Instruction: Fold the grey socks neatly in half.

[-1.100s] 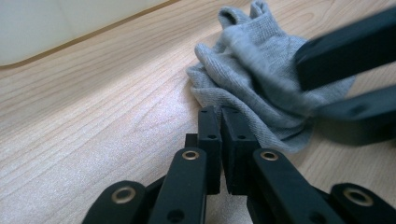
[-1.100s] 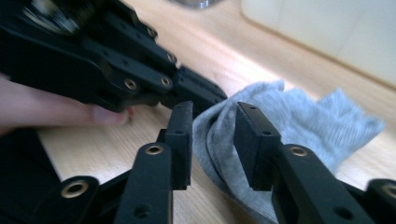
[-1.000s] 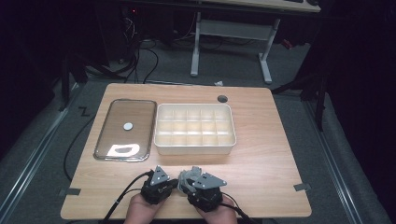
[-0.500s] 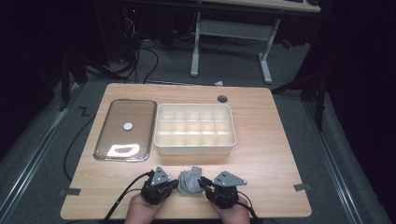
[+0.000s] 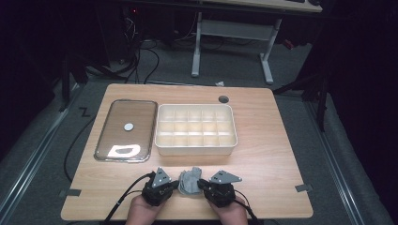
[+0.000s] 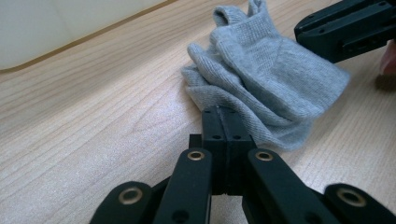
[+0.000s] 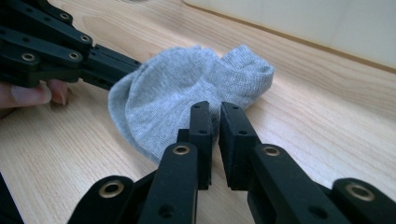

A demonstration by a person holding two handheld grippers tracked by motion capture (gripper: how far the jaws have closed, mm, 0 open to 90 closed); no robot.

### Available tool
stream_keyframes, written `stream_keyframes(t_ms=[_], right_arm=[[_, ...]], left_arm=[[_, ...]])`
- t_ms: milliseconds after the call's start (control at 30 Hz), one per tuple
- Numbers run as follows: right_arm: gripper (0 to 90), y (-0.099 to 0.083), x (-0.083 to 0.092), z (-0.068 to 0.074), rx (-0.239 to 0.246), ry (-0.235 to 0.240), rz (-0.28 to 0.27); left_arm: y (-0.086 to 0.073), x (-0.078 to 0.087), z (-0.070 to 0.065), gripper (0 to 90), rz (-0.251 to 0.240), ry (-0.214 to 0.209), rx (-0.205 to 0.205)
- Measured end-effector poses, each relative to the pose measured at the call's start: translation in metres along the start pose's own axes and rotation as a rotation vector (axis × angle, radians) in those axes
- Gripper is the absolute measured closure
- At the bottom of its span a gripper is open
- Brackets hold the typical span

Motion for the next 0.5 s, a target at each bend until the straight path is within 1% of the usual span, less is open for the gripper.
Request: stream_keyframes(t_ms=[133,167,233,267,300,433,467,500], right_arm=[[84.2,0.0011,-0.0048,0.0015,0.014,-0.011,0.012],[84.2,0.0013,-0.0037,0.0018,0.014,-0.016,0.008],[84.3,0.0029,0.0008,0.0028,0.014,-0.022,-0.017],[84.8,0.004,0.0033,0.0038,0.013,-0.008,-0.032],[85.0,0.004,0.0031,0.005,0.013,0.001,-0.031],[86.6,-0.001,-0.0039,0.0078,0.055,-0.003,0.017],[86.7,-0.003,-0.0064,0.0079,0.059,-0.005,0.034],[86.9,-0.0034,-0.0066,0.0074,0.056,0.0,0.029]], left_arm=[[0.0,-0.0002,-0.0004,90.0,0.0,0.002,-0.003],[0.0001,-0.0003,-0.0007,90.0,0.0,0.005,-0.004],[0.0,-0.0004,-0.0015,90.0,0.002,0.011,-0.013],[0.0,-0.0005,-0.0019,90.0,0.003,0.015,-0.016],[0.0,-0.0005,-0.0019,90.0,0.003,0.015,-0.016],[-0.0001,0.0,-0.0017,90.0,0.004,0.015,-0.017],[-0.0002,0.0005,-0.0014,90.0,-0.002,0.019,-0.015],[0.0001,0.0035,-0.0011,90.0,-0.026,0.023,-0.009]])
Point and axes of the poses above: each handheld gripper's, and its own axes: x roughly backward along the jaws, y roughly out of its top, z roughly to its left, the point moved 3 cm from there along -x, roughly forward along the jaws, and after that the axes turned 11 degrees about -y, right-handed, at the moved point
